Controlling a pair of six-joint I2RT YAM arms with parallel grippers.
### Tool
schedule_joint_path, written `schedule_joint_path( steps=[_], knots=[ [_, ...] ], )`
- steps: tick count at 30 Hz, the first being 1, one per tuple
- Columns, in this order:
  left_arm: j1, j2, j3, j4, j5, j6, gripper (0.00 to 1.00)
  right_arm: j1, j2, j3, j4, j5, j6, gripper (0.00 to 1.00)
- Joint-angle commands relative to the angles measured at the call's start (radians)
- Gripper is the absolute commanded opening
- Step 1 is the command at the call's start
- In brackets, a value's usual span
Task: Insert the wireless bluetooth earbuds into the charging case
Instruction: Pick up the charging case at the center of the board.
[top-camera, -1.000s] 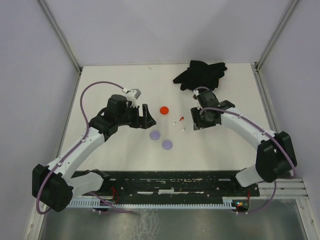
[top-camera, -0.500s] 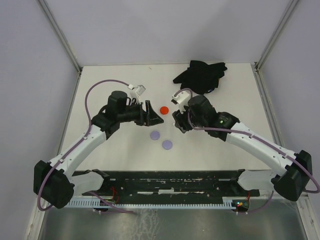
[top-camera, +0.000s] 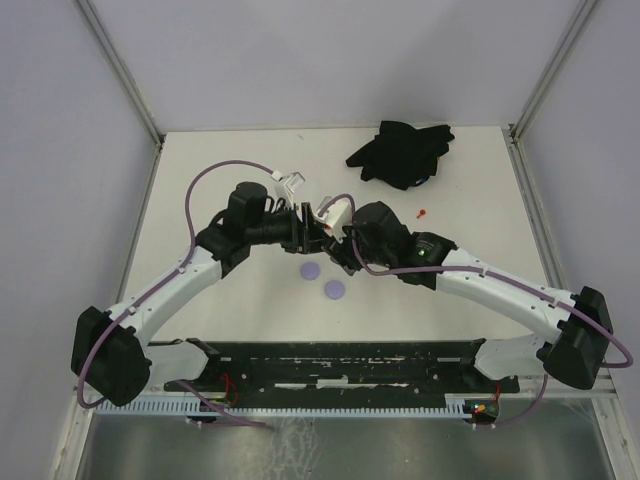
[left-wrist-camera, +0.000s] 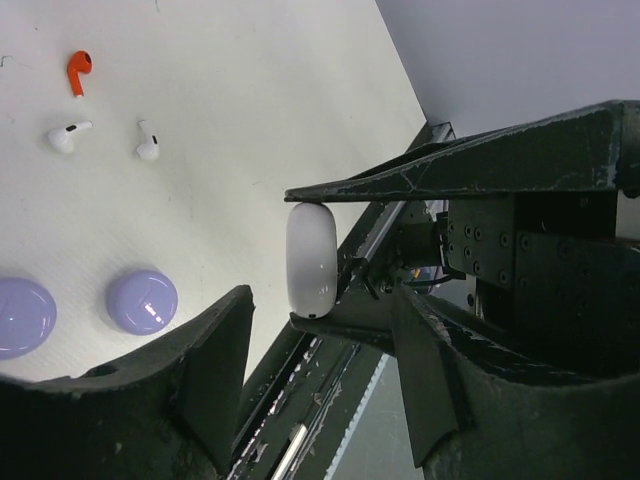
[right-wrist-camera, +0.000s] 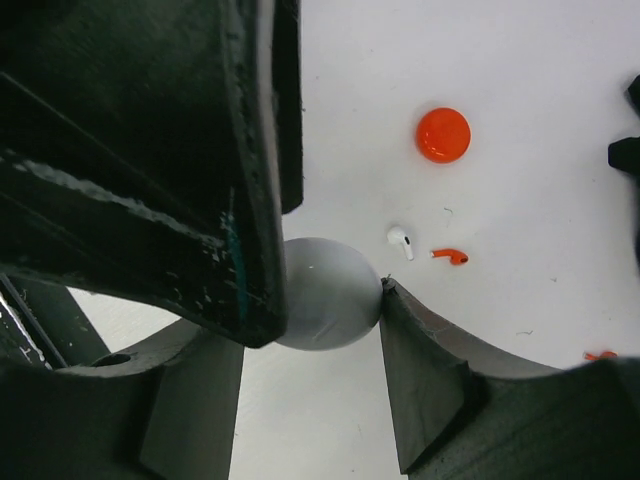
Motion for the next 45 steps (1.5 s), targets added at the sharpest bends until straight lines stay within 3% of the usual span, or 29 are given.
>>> schedule_joint_path(
  steps=[1, 9, 14, 17, 20, 23, 32, 40, 45],
  knots=[
    [-0.017, 0.009, 0.028, 0.051, 0.021, -0.029, 0.62, 0.02, 0.008, 0.065, 0.071, 0.02, -0.024, 0.37],
    [-0.054, 0.048, 0.021, 0.052, 0.009, -0.013, 0.52, 0.031, 0.013, 0.072, 0.107, 0.017, -0.014, 0.37],
    [-0.063, 0.042, 0.017, 0.05, -0.005, 0.028, 0.36, 0.031, 0.006, 0.072, 0.114, 0.016, -0.011, 0.41],
    [-0.064, 0.015, 0.01, 0.048, -0.033, 0.092, 0.23, 0.031, -0.013, 0.065, 0.117, 0.016, 0.001, 0.49],
    [-0.064, -0.015, 0.007, 0.038, -0.069, 0.189, 0.12, 0.028, -0.034, 0.076, 0.092, 0.029, 0.04, 0.66],
    [-0.064, -0.059, -0.02, 0.048, -0.127, 0.304, 0.04, 0.029, -0.049, 0.131, 0.027, 0.04, 0.088, 0.75],
    [-0.064, -0.279, -0.236, 0.394, -0.198, 0.52, 0.03, 0.022, -0.112, 0.247, -0.109, 0.131, 0.354, 0.96],
    [-0.063, -0.409, -0.422, 0.704, -0.148, 0.706, 0.03, 0.011, -0.076, 0.382, -0.257, 0.148, 0.592, 0.96],
    [-0.064, -0.427, -0.447, 0.749, -0.113, 0.72, 0.03, 0.01, -0.057, 0.382, -0.266, 0.071, 0.57, 0.95]
  ],
)
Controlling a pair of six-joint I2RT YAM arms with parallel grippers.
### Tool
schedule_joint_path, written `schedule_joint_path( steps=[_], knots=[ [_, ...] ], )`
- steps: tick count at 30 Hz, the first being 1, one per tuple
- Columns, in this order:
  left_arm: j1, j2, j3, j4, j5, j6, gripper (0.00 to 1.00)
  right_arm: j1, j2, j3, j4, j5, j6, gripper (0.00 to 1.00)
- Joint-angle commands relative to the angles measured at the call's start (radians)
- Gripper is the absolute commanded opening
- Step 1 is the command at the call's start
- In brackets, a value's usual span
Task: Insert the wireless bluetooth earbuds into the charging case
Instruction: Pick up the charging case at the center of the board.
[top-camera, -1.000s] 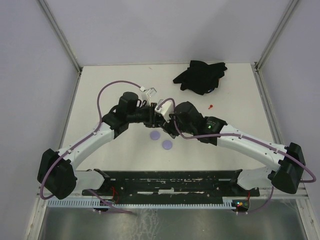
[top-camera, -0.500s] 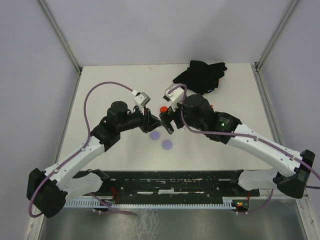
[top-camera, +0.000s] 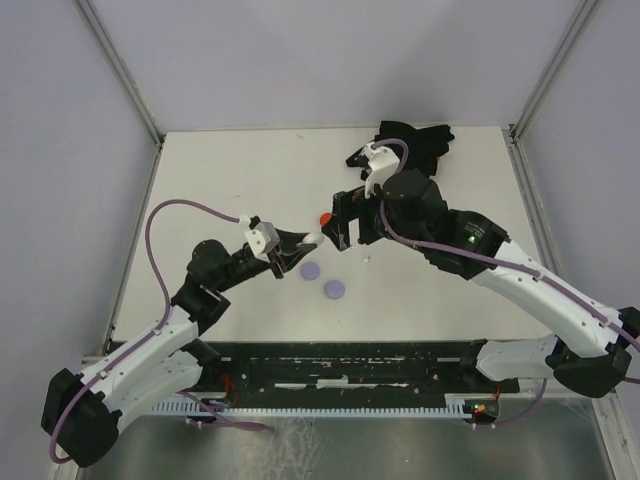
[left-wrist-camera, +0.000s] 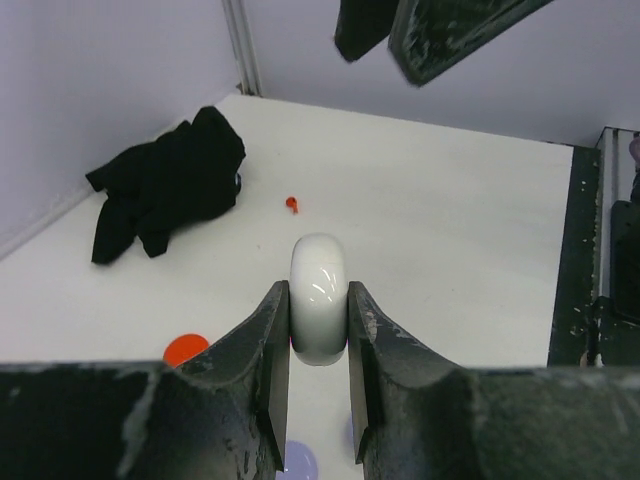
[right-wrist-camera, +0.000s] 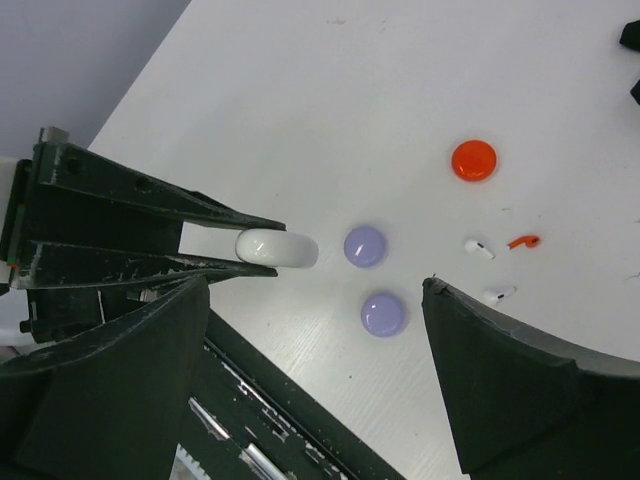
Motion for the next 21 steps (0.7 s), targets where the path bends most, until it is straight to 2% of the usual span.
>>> schedule_joint_path(
  steps=[1, 8, 11, 16, 21],
  knots=[
    [-0.003, -0.024, -0.011, 0.168, 0.047, 0.07, 0.03, -0.004, -0.005, -0.011, 0.002, -0.061, 0.006, 0.94],
    [-0.003, -0.028, -0.078, 0.339, 0.1, -0.101, 0.03, -0.008, -0.193, -0.289, 0.29, -0.339, -0.313, 0.94],
    [-0.004, -0.021, -0.093, 0.381, 0.146, -0.159, 0.03, -0.013, -0.26, -0.373, 0.349, -0.375, -0.441, 0.93],
    [-0.002, -0.009, -0.105, 0.443, 0.19, -0.241, 0.03, -0.045, -0.259, -0.386, 0.325, -0.508, -0.56, 0.9],
    [0.002, 0.029, -0.109, 0.533, 0.243, -0.324, 0.03, -0.072, -0.225, -0.389, 0.373, -0.619, -0.587, 0.84]
  ],
)
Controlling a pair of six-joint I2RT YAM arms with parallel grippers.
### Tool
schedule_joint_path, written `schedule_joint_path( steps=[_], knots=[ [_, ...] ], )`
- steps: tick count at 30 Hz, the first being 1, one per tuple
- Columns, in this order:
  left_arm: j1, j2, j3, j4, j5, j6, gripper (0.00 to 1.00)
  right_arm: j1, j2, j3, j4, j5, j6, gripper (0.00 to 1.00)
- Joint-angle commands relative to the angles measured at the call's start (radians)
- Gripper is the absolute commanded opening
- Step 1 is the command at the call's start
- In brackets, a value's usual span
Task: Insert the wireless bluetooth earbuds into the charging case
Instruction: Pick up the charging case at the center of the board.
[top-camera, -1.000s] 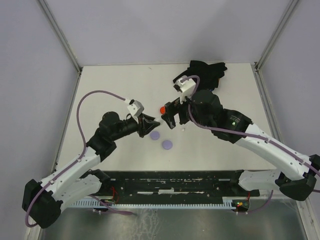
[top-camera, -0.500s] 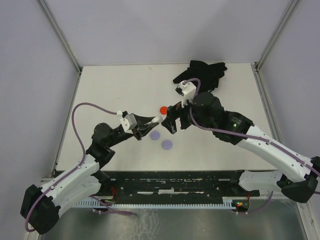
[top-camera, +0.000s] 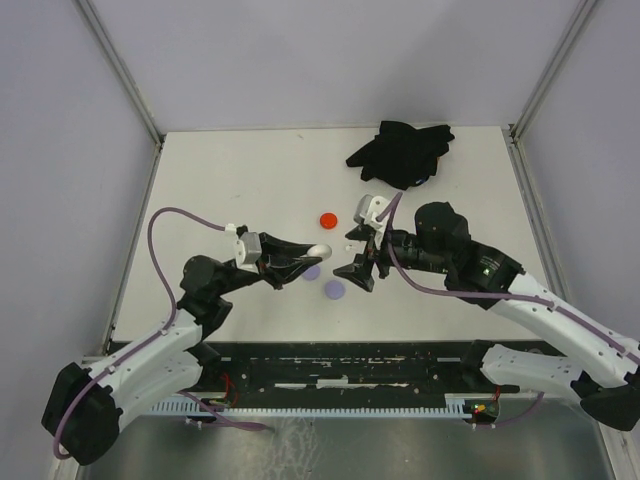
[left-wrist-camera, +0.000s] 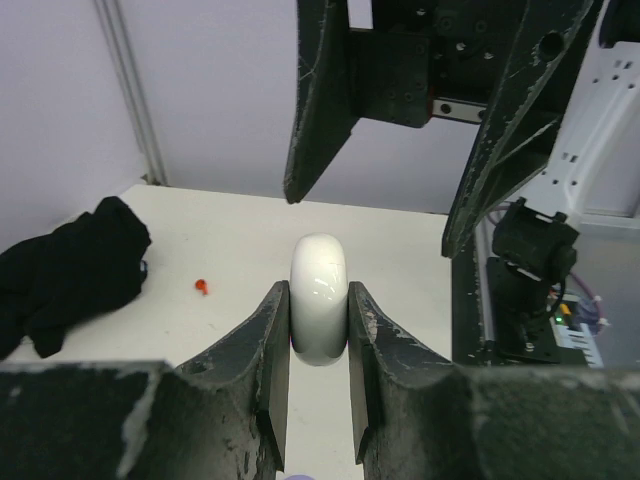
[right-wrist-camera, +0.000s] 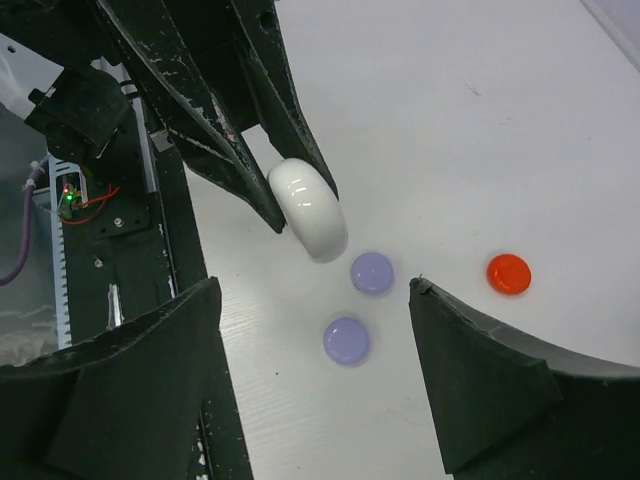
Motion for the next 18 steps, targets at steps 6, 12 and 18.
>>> schedule_joint_path(
  steps=[6, 12, 18],
  knots=[
    [0.045, 0.098, -0.019, 0.313, 0.114, -0.236, 0.03, -0.068, 0.068, 0.02, 0.121, -0.244, -0.079, 0.77],
    [0.077, 0.165, -0.008, 0.418, 0.183, -0.312, 0.03, -0.145, 0.117, 0.025, 0.169, -0.375, -0.027, 0.59],
    [0.09, 0.204, 0.005, 0.439, 0.199, -0.324, 0.03, -0.166, 0.155, 0.044, 0.194, -0.441, -0.012, 0.53]
  ],
)
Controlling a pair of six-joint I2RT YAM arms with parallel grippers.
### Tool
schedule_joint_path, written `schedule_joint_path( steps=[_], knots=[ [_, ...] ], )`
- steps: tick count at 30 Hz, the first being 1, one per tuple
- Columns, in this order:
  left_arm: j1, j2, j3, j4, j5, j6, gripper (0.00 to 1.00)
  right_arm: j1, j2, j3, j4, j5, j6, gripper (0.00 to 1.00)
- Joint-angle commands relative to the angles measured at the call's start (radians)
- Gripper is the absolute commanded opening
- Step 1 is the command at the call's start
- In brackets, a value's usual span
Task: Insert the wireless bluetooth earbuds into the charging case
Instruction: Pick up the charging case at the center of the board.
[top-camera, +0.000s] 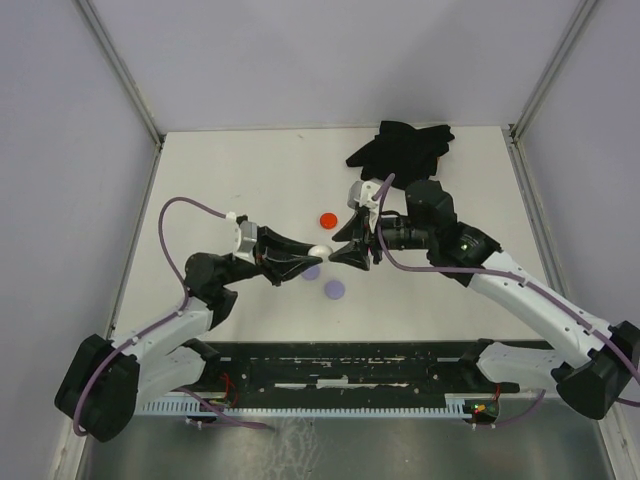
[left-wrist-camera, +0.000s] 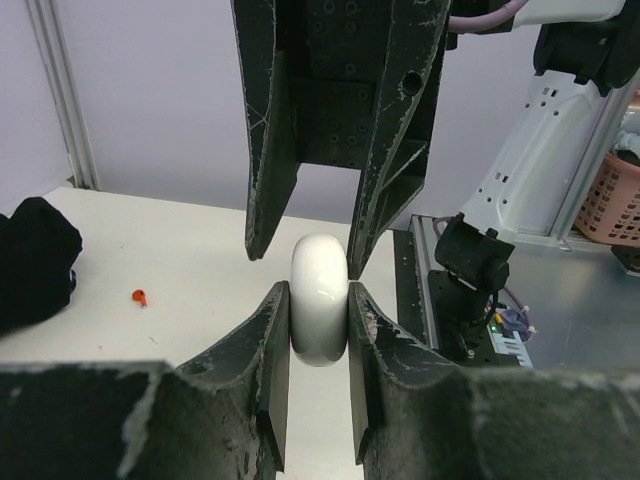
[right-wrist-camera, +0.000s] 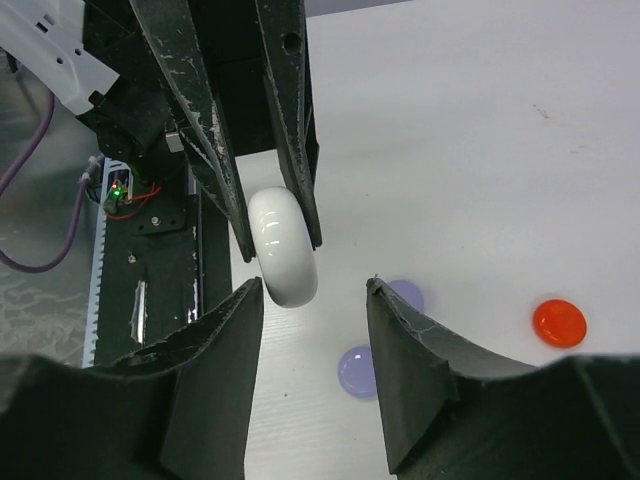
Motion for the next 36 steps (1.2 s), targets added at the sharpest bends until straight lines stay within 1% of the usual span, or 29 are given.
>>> schedule_joint_path(
  steps=[1, 5, 7, 10, 13, 17, 18, 22, 26, 28, 30, 32, 36],
  knots=[
    [0.015, 0.024, 0.025, 0.11, 0.039, -0.059, 0.03, -0.01, 0.018, 0.043, 0.078, -0.093, 0.02, 0.53],
    [0.022, 0.057, 0.032, 0.161, 0.041, -0.087, 0.03, -0.02, 0.04, 0.056, 0.083, -0.122, 0.028, 0.5],
    [0.026, 0.07, 0.037, 0.176, 0.041, -0.094, 0.03, -0.025, 0.053, 0.063, 0.083, -0.137, 0.03, 0.47],
    [0.032, 0.09, 0.039, 0.202, 0.043, -0.106, 0.03, -0.035, 0.066, 0.074, 0.079, -0.156, 0.031, 0.38],
    [0.037, 0.104, 0.039, 0.223, 0.049, -0.115, 0.03, -0.047, 0.081, 0.101, 0.051, -0.192, 0.021, 0.25],
    [0.046, 0.107, 0.039, 0.212, 0.05, -0.109, 0.04, -0.051, 0.108, 0.167, -0.044, -0.228, -0.026, 0.14],
    [0.048, 0.106, 0.04, 0.198, 0.053, -0.102, 0.05, -0.051, 0.115, 0.186, -0.07, -0.236, -0.038, 0.11],
    [0.048, 0.091, 0.068, 0.071, 0.08, -0.025, 0.19, -0.051, 0.142, 0.261, -0.174, -0.23, -0.068, 0.06],
    [0.048, 0.056, 0.097, -0.104, 0.091, 0.081, 0.37, -0.05, 0.178, 0.345, -0.29, -0.206, -0.102, 0.04],
    [0.048, 0.039, 0.121, -0.201, 0.096, 0.137, 0.43, -0.048, 0.192, 0.38, -0.349, -0.188, -0.12, 0.03],
    [0.047, 0.025, 0.138, -0.296, 0.095, 0.185, 0.46, -0.047, 0.199, 0.407, -0.381, -0.162, -0.14, 0.03],
    [0.045, 0.02, 0.154, -0.356, 0.103, 0.219, 0.48, -0.041, 0.202, 0.422, -0.407, -0.143, -0.159, 0.03],
    [0.045, 0.019, 0.168, -0.382, 0.119, 0.232, 0.5, -0.021, 0.222, 0.468, -0.469, -0.103, -0.191, 0.03]
  ],
)
